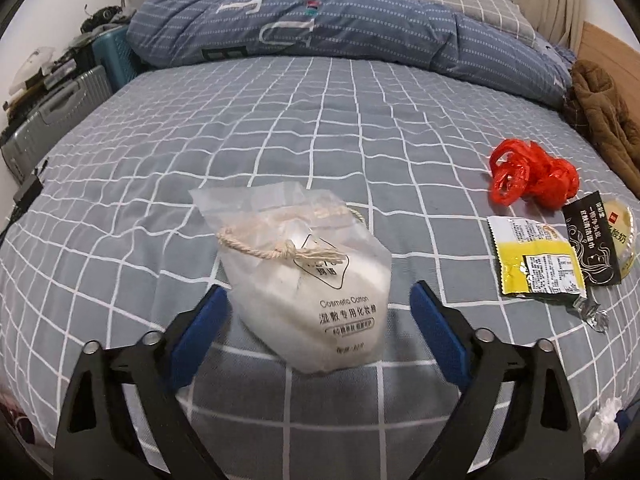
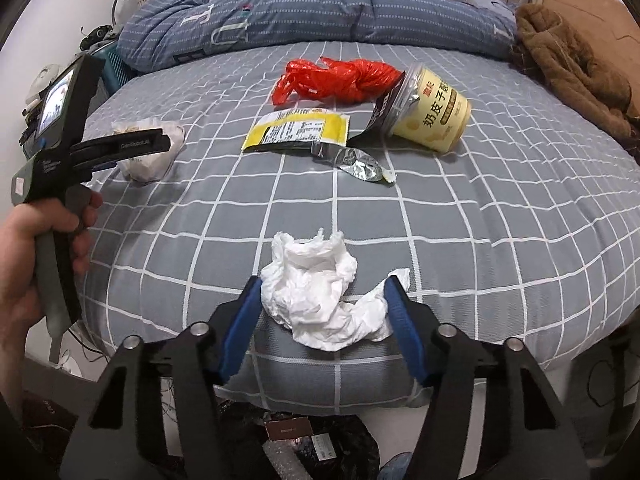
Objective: Collect trash
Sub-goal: 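Grasp the white tissue with the right tool while the left grasps the cotton bag, then carry the white tissue and cosmetic cotton bag down over the trash bin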
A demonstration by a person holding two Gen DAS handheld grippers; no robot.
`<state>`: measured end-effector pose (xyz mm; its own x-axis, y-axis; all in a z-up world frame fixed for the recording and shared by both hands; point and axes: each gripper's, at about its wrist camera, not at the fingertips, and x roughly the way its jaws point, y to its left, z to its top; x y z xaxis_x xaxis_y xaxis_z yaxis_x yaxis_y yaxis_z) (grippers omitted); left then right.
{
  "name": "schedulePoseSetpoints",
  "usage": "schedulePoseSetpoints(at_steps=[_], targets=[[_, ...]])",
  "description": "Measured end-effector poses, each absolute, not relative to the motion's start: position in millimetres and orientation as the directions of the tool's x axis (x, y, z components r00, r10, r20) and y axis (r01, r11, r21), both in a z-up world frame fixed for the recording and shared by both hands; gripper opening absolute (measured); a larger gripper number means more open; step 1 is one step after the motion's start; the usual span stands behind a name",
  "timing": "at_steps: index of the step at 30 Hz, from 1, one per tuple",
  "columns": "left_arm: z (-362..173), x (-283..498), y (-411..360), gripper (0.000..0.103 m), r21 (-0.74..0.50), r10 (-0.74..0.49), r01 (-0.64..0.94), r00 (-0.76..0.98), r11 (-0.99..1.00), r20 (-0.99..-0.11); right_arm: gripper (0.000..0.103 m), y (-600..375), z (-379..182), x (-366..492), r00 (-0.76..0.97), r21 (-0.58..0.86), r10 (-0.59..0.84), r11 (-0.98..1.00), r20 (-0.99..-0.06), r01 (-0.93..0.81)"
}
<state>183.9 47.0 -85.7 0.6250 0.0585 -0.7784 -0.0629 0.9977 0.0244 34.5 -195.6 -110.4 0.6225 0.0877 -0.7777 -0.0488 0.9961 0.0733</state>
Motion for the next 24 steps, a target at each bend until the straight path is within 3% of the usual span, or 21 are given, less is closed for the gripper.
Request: schedulePoseSetpoints(at_steps=[5,16,24], targets=[[-94,192,46,0.071,0.022,0.047,-0.049,0.596,0.999,-0.802,0.045,-195,-112,36,0.609,0.079,0.097,0.995,-0.787,-0.057],[-96,192,44,0.054,0.033,0.05,-0.04,0.591,0.999,-0.805,0.013,-191,-118,39,0.583,0.081,0.109,0.994,-0.805,-0.073],[-84,183,48,0.048,-0.001,0.033,-0.055,0.608,0.998,-0.793,0.01,-193,-109,36,0.611,0.087,0.113,0.994,-0.783,-0.072]])
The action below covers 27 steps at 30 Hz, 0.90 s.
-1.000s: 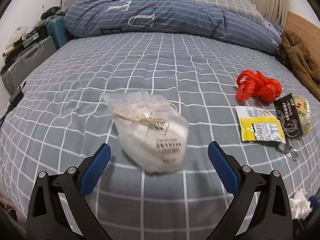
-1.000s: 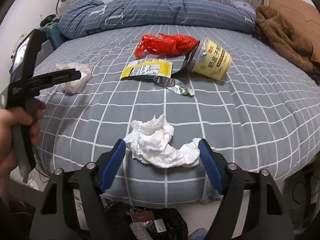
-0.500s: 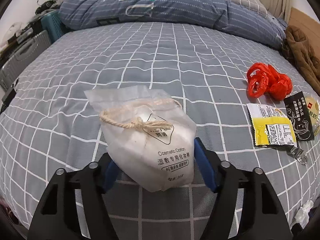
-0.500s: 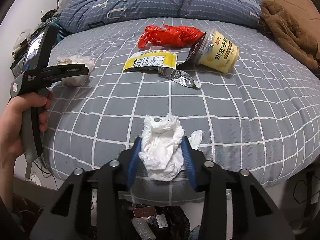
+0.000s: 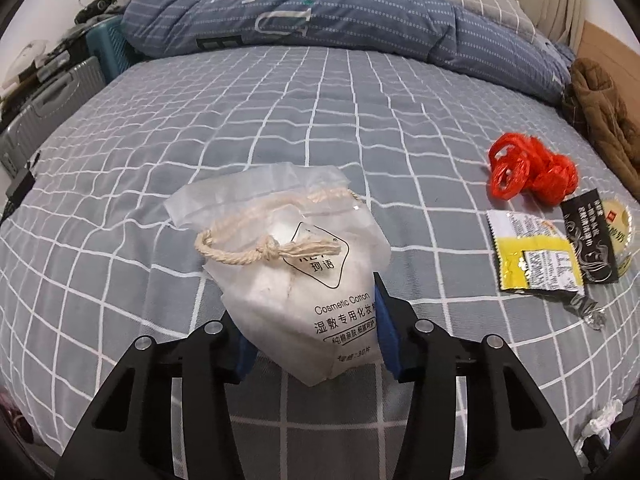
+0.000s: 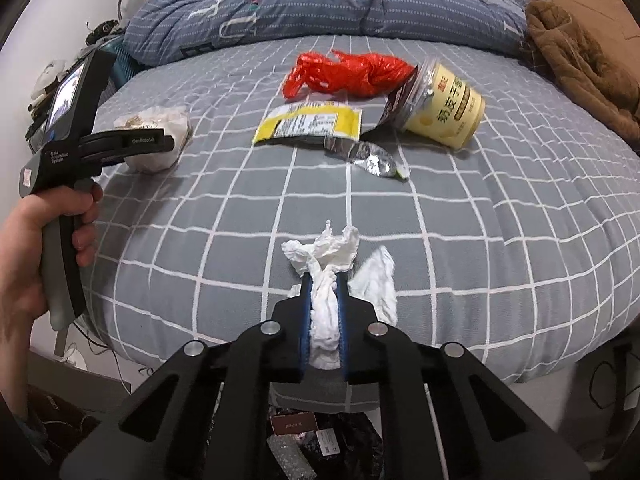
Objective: Collect trash
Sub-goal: 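Carry the white tissue and cosmetic cotton bag down over the trash bin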
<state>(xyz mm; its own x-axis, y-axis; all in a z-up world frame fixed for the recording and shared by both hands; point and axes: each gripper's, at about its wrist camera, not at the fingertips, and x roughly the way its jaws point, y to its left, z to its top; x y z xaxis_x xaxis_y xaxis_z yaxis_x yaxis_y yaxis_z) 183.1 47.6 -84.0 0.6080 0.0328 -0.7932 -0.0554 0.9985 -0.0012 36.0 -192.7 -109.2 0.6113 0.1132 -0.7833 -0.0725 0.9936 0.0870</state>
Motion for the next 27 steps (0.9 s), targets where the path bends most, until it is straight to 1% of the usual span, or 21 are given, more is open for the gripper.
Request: schedulePoseSetpoints(at_steps=[12,27], targets=[[-54,145,38,0.048,-0.034,-0.001,-0.038,0.655,0.999,-0.756,0.01,-191,-96,31,0.654,0.062,0.096,0.995,-0.75,-0.075],[-42,85,32,0.047,-0.041,-0.021,-0.015,0.662,0.999,-0.749,0.01,-185,-78,17,0.697,0.053,0.099,0.995,-0.71,-0.087]])
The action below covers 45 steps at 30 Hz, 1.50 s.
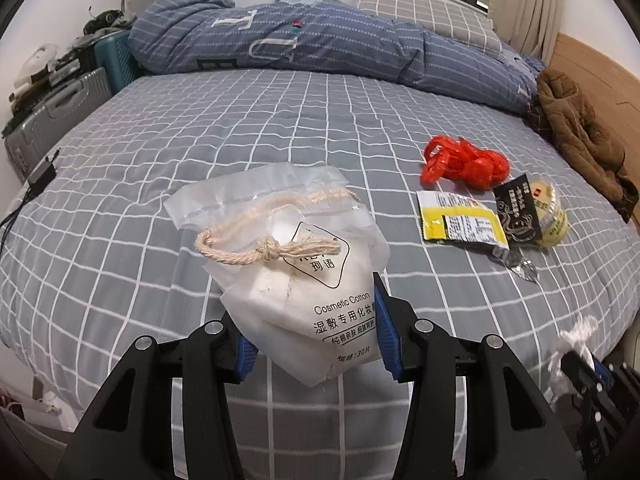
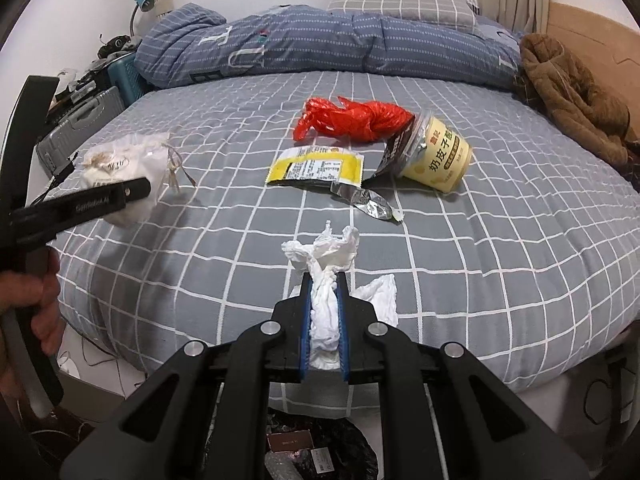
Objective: Collect trash
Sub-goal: 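Carry the white tissue and cosmetic cotton bag down over the trash bin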
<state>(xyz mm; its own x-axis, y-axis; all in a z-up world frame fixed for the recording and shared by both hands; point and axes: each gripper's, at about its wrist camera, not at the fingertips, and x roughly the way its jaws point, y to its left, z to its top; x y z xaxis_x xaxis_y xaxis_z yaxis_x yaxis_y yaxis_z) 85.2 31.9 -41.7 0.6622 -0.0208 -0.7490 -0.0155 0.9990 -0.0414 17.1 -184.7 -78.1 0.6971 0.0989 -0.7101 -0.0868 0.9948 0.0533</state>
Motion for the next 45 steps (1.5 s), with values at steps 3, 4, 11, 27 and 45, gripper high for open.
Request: schedulePoseSetpoints(at_steps=[3,4,11,27,45], targets=[[-40,75,31,0.047,-0.043,-0.022,-0.015,0.664,0.999,-0.748,0.01,-182,-73,12,0.706,0.052,0.104,0.994,-0.701,-0.094],[-39,71,31,0.047,-0.044,-0.023,-0.014,0.664,0.999,-0.747,0.01,-182,-71,10,0.709,0.053,0.106,0.994,-0.697,-0.096],[-34,42,30,0.047,-0.054,-0.037,-0.005,0.669,0.999,-0.742,0.01,-180,-59,-3,0.728,0.056,0.118,0.992,-0.675,-0.109],[-29,-23,13,0.047,-0.075,-0.082,0.039,0.671,0.996,-0.737,0.01,-190,-51,-39,0.738,0.059,0.115,0.993,-0.665,-0.101],[-50,-75,6,0.047,-0.057,-0.076,0.05,0.644,0.997,-0.761,0.01,-179,-66,-73,0.714,0.049,0.118,0.992,-0.69,-0.117]])
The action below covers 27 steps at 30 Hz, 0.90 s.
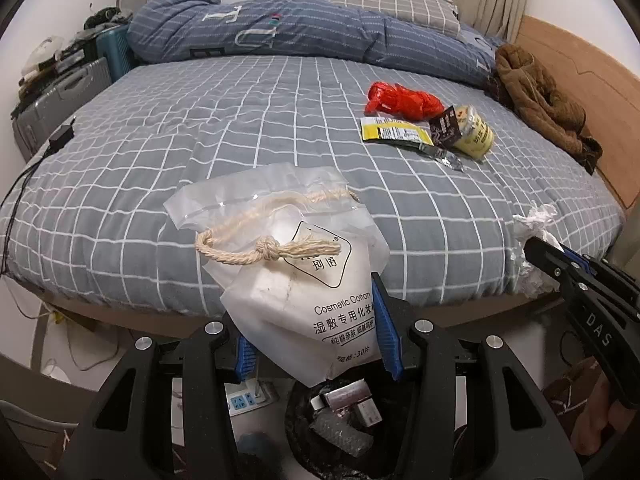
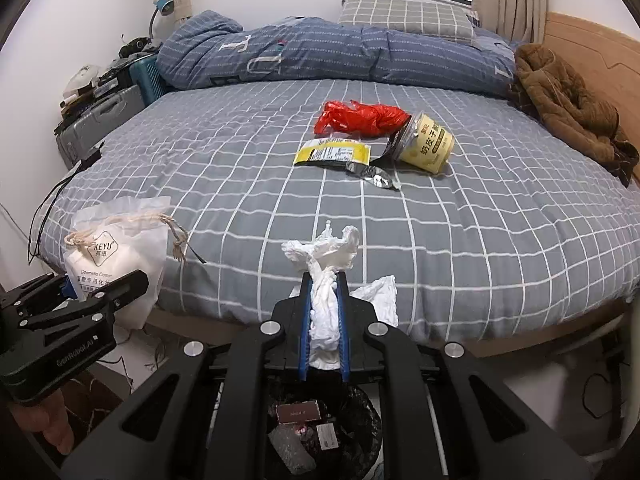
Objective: Collect trash
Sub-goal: 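Carry the white tissue and cosmetic cotton bag down over the trash bin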
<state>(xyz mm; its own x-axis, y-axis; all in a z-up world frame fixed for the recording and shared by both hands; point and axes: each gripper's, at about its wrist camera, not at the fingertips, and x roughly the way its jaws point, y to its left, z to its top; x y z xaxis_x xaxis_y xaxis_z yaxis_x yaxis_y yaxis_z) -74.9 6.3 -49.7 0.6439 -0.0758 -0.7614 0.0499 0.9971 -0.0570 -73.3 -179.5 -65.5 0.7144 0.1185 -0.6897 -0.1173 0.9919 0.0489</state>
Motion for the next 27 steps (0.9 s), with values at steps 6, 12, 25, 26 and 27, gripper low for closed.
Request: schedulePoseSetpoints(at_steps=[6,12,25,26,27], targets=[[-55,-90,7,0.047,-0.064,-0.085,0.056,0.636,0.996,-0.767,0.011,-174,-67,-89,0.71,0.04,0.122,0.991,-0.694,-0.131],[-62,-105,8,0.047,-0.061,-0.082,0.055,0.622,0.997,-0.779,0.011,-169,-69,-100,0.703,0.038,0.127,0.989,-0.7,-0.141],[-92,-126,10,0.047,-0.074,-0.091,0.052,0.557,0.996,-0.826,0.013,-166,-88,-123,0.656,0.059,0.128,0.99,-0.744,-0.127],[-95,-126,10,0.047,-0.075,-0.091,0.052,0.55,0.996,-0.83,0.013,-166,-90,-124,0.65,0.062,0.127,0.991,-0.75,-0.122],[-99,-127,11,0.047,-0.074,-0.089,0.05,0.543,0.996,-0.835,0.013,-167,-94,-125,0.638,0.068,0.128,0.991,-0.759,-0.118]])
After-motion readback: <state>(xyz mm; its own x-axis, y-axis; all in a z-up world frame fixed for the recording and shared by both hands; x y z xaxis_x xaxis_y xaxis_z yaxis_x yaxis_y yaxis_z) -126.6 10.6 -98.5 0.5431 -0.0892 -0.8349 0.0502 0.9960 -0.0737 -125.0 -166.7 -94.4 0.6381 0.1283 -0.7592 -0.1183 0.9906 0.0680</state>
